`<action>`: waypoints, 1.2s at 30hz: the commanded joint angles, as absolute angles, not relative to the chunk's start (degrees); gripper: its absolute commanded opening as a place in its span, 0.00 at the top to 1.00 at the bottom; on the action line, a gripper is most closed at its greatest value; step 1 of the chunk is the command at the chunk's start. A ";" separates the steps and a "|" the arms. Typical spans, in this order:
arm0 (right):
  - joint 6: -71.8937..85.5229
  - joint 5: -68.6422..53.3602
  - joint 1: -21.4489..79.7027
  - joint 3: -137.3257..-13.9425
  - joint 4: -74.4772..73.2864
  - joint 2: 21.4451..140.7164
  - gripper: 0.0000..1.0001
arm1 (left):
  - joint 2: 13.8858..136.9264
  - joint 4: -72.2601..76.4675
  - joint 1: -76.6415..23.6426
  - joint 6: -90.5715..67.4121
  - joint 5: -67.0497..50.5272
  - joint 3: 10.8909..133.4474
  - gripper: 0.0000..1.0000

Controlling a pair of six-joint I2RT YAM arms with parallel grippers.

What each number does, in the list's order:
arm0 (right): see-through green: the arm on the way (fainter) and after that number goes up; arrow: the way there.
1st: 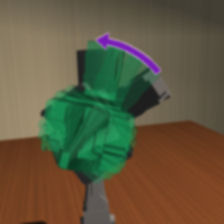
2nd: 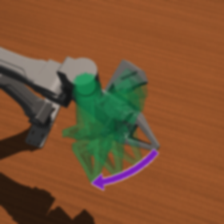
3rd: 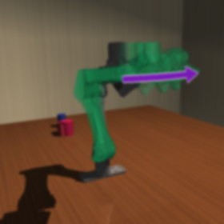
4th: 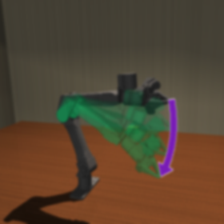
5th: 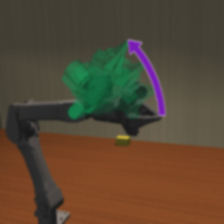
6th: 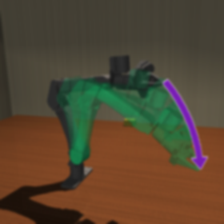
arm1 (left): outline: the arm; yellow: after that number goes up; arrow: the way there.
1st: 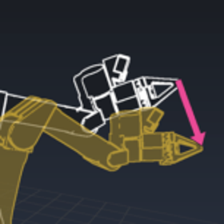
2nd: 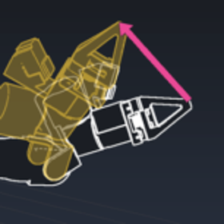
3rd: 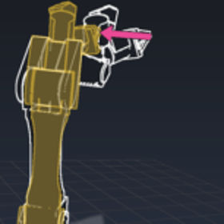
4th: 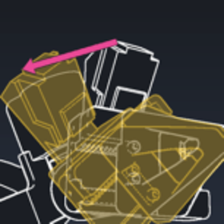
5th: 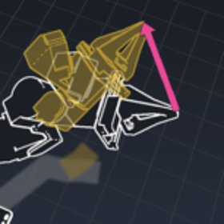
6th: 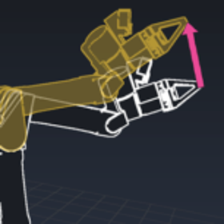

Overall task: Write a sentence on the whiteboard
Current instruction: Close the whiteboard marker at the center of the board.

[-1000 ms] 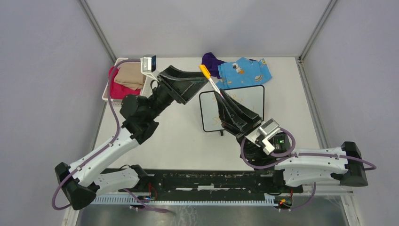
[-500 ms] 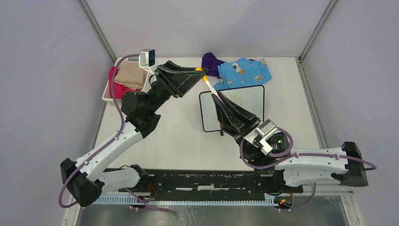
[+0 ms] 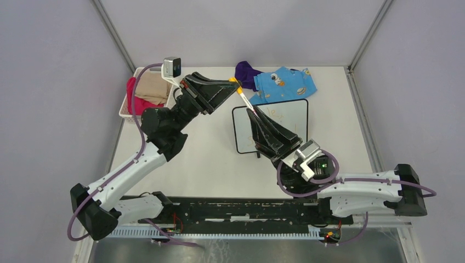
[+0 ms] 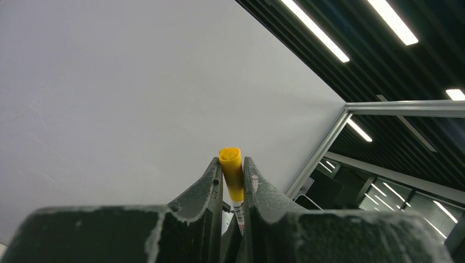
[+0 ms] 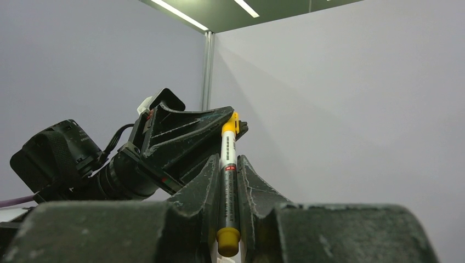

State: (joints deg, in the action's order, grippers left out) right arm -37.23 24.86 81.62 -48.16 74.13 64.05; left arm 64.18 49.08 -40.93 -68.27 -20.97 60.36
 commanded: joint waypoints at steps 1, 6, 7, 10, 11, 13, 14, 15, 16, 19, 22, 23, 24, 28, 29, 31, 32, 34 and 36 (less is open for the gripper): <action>-38.65 26.50 81.58 -50.04 76.37 65.45 1.00 | 65.46 45.32 -45.28 -64.86 -23.85 61.13 0.98; -39.29 26.63 81.57 -51.13 76.99 66.44 1.00 | 65.80 44.90 -47.46 -64.02 -24.09 60.60 0.98; -39.33 26.48 81.58 -51.15 76.99 66.51 1.00 | 65.57 45.03 -47.46 -64.11 -23.90 60.25 0.98; -39.16 26.27 81.64 -50.68 76.75 66.02 1.00 | 64.56 44.62 -47.39 -63.52 -22.92 59.69 0.89; -39.05 26.22 81.65 -50.35 76.73 65.75 1.00 | 64.07 43.49 -47.38 -62.66 -22.56 59.80 0.73; -38.77 26.20 81.59 -49.64 76.60 65.16 1.00 | 62.96 41.40 -47.37 -61.28 -21.50 59.94 0.52; -38.56 26.20 81.62 -49.34 76.43 64.96 1.00 | 62.36 40.89 -47.37 -60.81 -21.03 59.86 0.46; -38.36 26.18 81.62 -49.18 76.30 64.77 1.00 | 61.95 40.39 -47.37 -60.54 -20.42 59.78 0.42; -38.24 26.19 81.64 -49.01 76.22 64.53 1.00 | 61.62 40.04 -47.37 -60.27 -19.94 59.77 0.39; -37.55 26.01 81.58 -48.46 75.80 63.75 1.00 | 60.88 39.59 -47.30 -59.74 -19.39 59.83 0.34; -36.90 25.82 81.62 -47.99 75.59 63.26 1.00 | 60.37 39.30 -47.29 -59.43 -18.54 59.69 0.33; -36.72 25.84 81.61 -47.86 75.58 63.11 1.00 | 60.15 39.28 -47.24 -59.33 -18.09 59.56 0.33; -36.58 25.84 81.61 -47.75 75.59 63.02 1.00 | 59.92 39.27 -47.20 -59.40 -17.59 59.40 0.33; -36.48 26.29 81.56 -47.33 76.21 62.66 1.00 | 59.55 41.98 -47.11 -61.19 -15.61 58.17 0.33; -36.60 26.44 81.65 -47.17 76.62 62.64 1.00 | 59.74 43.66 -47.11 -62.67 -15.49 57.62 0.33; -36.73 26.70 81.61 -46.94 77.24 62.79 1.00 | 60.34 46.44 -47.11 -64.48 -15.77 56.98 0.33; -36.67 26.78 81.63 -46.93 77.34 62.86 1.00 | 61.00 47.56 -47.11 -65.27 -16.18 56.88 0.33; -36.67 26.71 81.59 -47.02 77.43 62.97 1.00 | 62.16 49.20 -47.11 -66.95 -16.99 56.88 0.33; -36.66 26.67 81.59 -46.89 77.52 62.95 1.00 | 63.23 51.55 -47.02 -68.65 -17.41 56.63 0.35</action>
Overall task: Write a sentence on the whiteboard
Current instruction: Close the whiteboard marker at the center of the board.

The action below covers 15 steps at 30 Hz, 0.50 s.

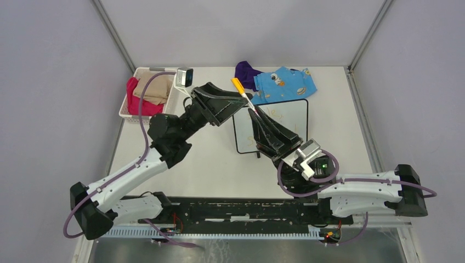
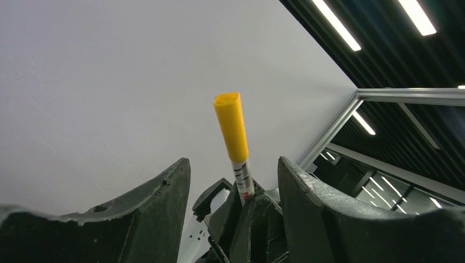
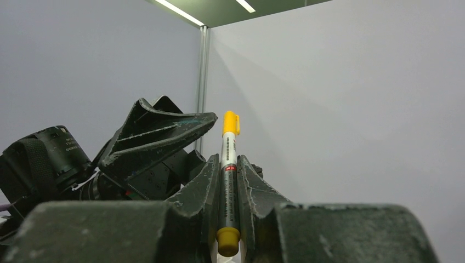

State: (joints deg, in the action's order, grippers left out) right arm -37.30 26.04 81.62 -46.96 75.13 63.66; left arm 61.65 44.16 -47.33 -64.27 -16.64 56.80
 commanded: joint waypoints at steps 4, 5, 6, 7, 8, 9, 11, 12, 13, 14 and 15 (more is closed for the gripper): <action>-36.58 26.69 81.58 -46.59 77.61 62.84 1.00 | 64.69 55.59 -46.85 -70.83 -18.46 56.30 0.40; -36.58 26.68 81.64 -46.58 77.61 62.72 1.00 | 64.87 56.28 -46.85 -71.11 -18.53 56.20 0.41; -36.66 26.66 81.58 -46.50 77.61 62.69 1.00 | 65.01 56.86 -46.85 -71.34 -18.50 56.02 0.42; -36.76 26.70 81.55 -46.43 77.61 62.69 1.00 | 65.10 57.30 -46.77 -71.48 -18.40 55.91 0.43; -36.78 26.69 81.63 -46.36 77.61 62.60 1.00 | 65.19 57.38 -46.76 -71.56 -18.37 55.90 0.44; -36.81 26.64 81.53 -46.32 77.61 62.51 1.00 | 65.26 57.50 -46.71 -71.64 -18.37 55.85 0.46; -36.81 26.75 81.62 -46.15 77.61 62.54 1.00 | 65.45 57.89 -46.67 -71.64 -18.37 55.81 0.49; -36.85 26.81 81.56 -46.14 77.61 62.45 1.00 | 65.47 57.93 -46.60 -71.59 -18.37 55.81 0.51; -36.85 26.96 81.57 -46.14 77.61 62.41 1.00 | 65.50 57.80 -46.60 -71.40 -18.37 55.89 0.53; -36.94 26.91 81.66 -46.08 77.65 62.39 1.00 | 65.50 57.80 -46.58 -71.42 -18.37 55.83 0.54; -36.96 26.95 81.61 -46.06 77.69 62.32 1.00 | 65.49 57.75 -46.60 -71.35 -18.33 55.75 0.55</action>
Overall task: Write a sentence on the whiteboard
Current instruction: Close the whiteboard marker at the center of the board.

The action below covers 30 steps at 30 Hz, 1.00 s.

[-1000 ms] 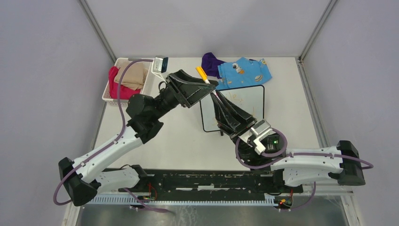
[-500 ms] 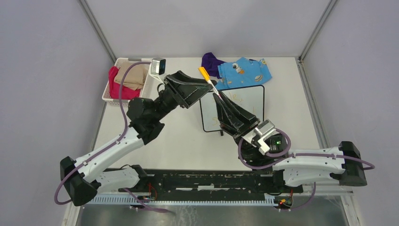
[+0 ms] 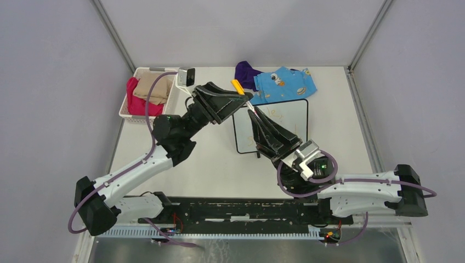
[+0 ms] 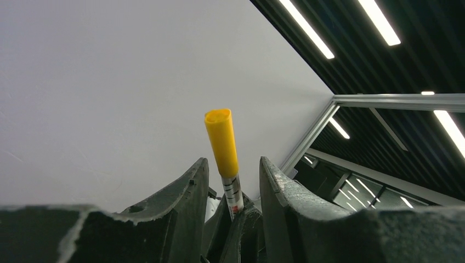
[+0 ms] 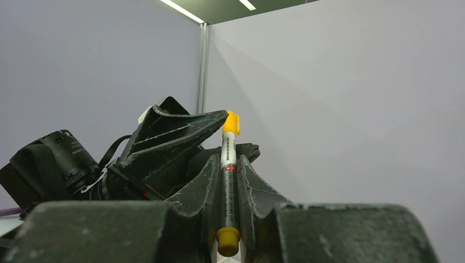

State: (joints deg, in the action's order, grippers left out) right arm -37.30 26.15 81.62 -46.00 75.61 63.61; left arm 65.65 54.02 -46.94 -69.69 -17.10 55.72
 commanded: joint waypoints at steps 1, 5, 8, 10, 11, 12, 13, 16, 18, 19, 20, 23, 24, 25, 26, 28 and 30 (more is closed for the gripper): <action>-36.97 26.97 81.60 -45.99 77.78 62.26 1.00 | 65.41 57.76 -46.58 -71.34 -18.14 55.54 0.54; -36.89 26.65 81.53 -46.06 77.72 62.00 1.00 | 63.91 56.69 -45.72 -71.11 -16.21 54.60 0.42; -36.97 26.65 81.62 -46.01 77.42 61.96 1.00 | 62.83 51.62 -44.82 -69.19 -15.65 55.61 0.39; -36.92 26.83 81.59 -45.90 77.43 61.97 1.00 | 62.40 49.78 -44.51 -68.24 -15.27 56.12 0.40; -36.96 26.82 81.58 -45.88 77.43 61.94 1.00 | 62.28 49.90 -44.37 -68.37 -15.00 55.94 0.41; -36.95 26.84 81.57 -45.88 77.43 62.01 1.00 | 62.23 50.22 -44.20 -68.64 -14.84 55.88 0.41; -36.95 26.81 81.57 -45.88 77.43 61.96 1.00 | 62.18 50.34 -43.88 -68.78 -14.92 55.90 0.41; -37.03 26.86 81.58 -45.97 77.35 61.98 1.00 | 61.97 50.58 -43.07 -68.99 -15.02 56.35 0.42; -37.00 26.84 81.71 -46.06 77.26 61.97 1.00 | 61.93 50.55 -42.58 -68.83 -15.30 56.83 0.42; -37.02 26.83 81.58 -46.05 77.26 62.09 1.00 | 61.96 50.63 -42.40 -68.83 -15.51 57.12 0.43; -37.05 26.81 81.48 -46.05 77.17 62.02 1.00 | 61.96 50.88 -42.29 -68.84 -15.74 57.27 0.44; -36.94 26.90 81.61 -46.05 77.08 62.07 1.00 | 62.10 51.32 -42.11 -68.83 -16.14 57.69 0.48; -36.93 26.94 81.59 -46.05 77.08 62.06 1.00 | 62.20 51.26 -42.10 -68.75 -16.24 57.74 0.50; -36.96 26.96 81.56 -46.05 77.00 62.05 1.00 | 62.29 51.24 -42.10 -68.78 -16.51 57.82 0.53; -36.97 27.01 81.64 -46.05 76.99 62.06 1.00 | 62.31 51.31 -42.10 -68.74 -16.60 57.83 0.57; -36.94 27.09 81.61 -46.05 76.90 62.14 1.00 | 62.32 51.40 -42.10 -68.86 -16.77 57.77 0.59; -37.00 27.08 81.63 -46.14 76.90 62.20 1.00 | 62.38 51.67 -42.12 -68.82 -17.00 57.87 0.61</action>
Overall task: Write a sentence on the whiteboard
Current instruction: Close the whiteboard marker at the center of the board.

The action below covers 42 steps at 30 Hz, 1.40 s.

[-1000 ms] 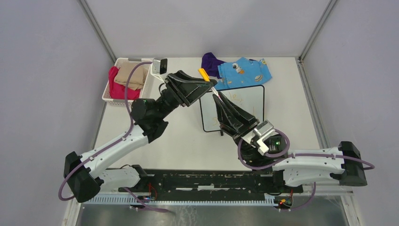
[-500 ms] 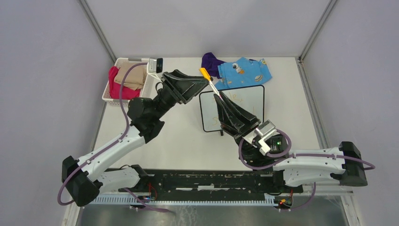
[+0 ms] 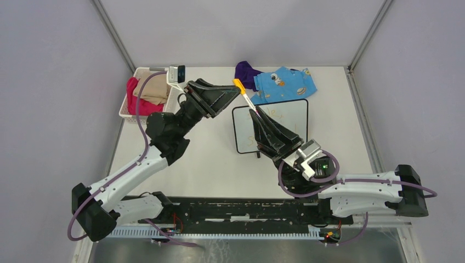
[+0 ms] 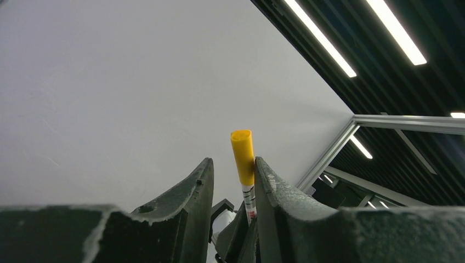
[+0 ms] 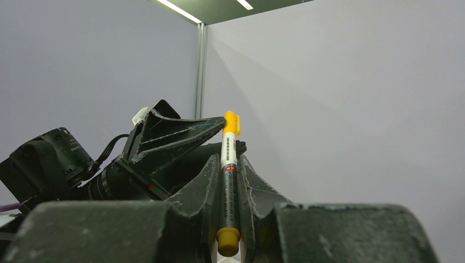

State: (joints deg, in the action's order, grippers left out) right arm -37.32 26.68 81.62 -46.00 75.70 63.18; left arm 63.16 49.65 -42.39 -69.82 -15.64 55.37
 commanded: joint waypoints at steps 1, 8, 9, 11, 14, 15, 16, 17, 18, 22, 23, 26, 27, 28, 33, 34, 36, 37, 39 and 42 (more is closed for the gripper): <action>-37.00 27.13 81.63 -46.14 76.90 62.24 1.00 | 62.52 51.82 -42.10 -68.93 -17.38 58.06 0.61; -37.38 27.48 81.55 -46.41 76.90 62.67 1.00 | 64.25 54.47 -42.10 -71.03 -21.14 58.00 0.77; -37.40 27.45 81.57 -46.41 76.90 62.75 1.00 | 64.19 54.61 -42.10 -71.09 -21.13 57.67 0.82; -37.49 27.56 81.56 -46.57 77.04 62.95 1.00 | 63.92 54.27 -42.06 -71.10 -20.95 57.04 0.91; -37.62 27.58 81.62 -46.97 77.08 63.27 1.00 | 64.08 54.23 -42.26 -71.23 -21.81 56.86 0.98; -37.67 27.68 81.52 -47.20 77.15 63.48 1.00 | 64.22 54.32 -42.44 -71.27 -22.19 56.82 0.98; -37.64 27.77 81.58 -47.56 77.24 63.75 1.00 | 64.35 54.32 -42.70 -71.28 -22.45 56.67 0.98; -37.63 27.84 81.50 -47.84 77.26 63.94 1.00 | 64.46 54.40 -43.12 -71.30 -22.49 56.42 0.98; -37.72 27.84 81.54 -48.06 77.26 64.15 1.00 | 64.57 54.65 -43.61 -71.28 -22.58 56.16 0.98; -37.94 27.72 81.56 -48.94 77.60 65.03 1.00 | 65.12 55.10 -45.47 -71.21 -23.03 55.26 0.98; -38.02 27.75 81.52 -49.18 77.69 65.24 1.00 | 65.17 55.11 -45.85 -71.09 -23.03 54.95 0.98; -38.14 27.64 81.55 -50.53 78.08 66.21 1.00 | 65.31 55.18 -47.15 -70.91 -22.05 53.69 0.98; -38.14 27.35 81.54 -50.98 78.05 66.50 1.00 | 65.47 55.47 -47.35 -71.04 -21.62 53.28 0.98; -38.24 27.02 81.56 -51.27 78.07 66.61 1.00 | 65.54 56.01 -47.38 -71.35 -21.49 52.93 0.98; -38.50 26.45 81.55 -50.74 77.62 65.77 1.00 | 63.70 53.24 -46.77 -71.34 -18.93 51.98 0.64; -38.58 26.38 81.56 -50.51 77.64 65.55 1.00 | 63.03 52.36 -46.06 -71.13 -18.46 51.75 0.53; -38.59 26.49 81.46 -50.03 77.48 64.92 1.00 | 62.12 52.19 -44.75 -71.67 -17.83 51.24 0.42; -38.54 26.47 81.50 -49.84 77.31 64.77 1.00 | 61.71 52.16 -44.07 -71.78 -17.59 51.16 0.38; -38.41 26.45 81.57 -49.53 77.08 64.34 1.00 | 61.03 52.25 -42.90 -71.89 -17.43 51.28 0.36; -38.24 26.59 81.57 -48.92 76.99 63.92 1.00 | 60.48 52.26 -41.51 -71.82 -17.62 52.18 0.35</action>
State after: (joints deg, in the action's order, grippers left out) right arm -38.39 27.20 81.43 -48.05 75.94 65.71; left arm 62.76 51.94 -43.31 -70.70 -16.82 50.94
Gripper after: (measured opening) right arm 0.179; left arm 0.645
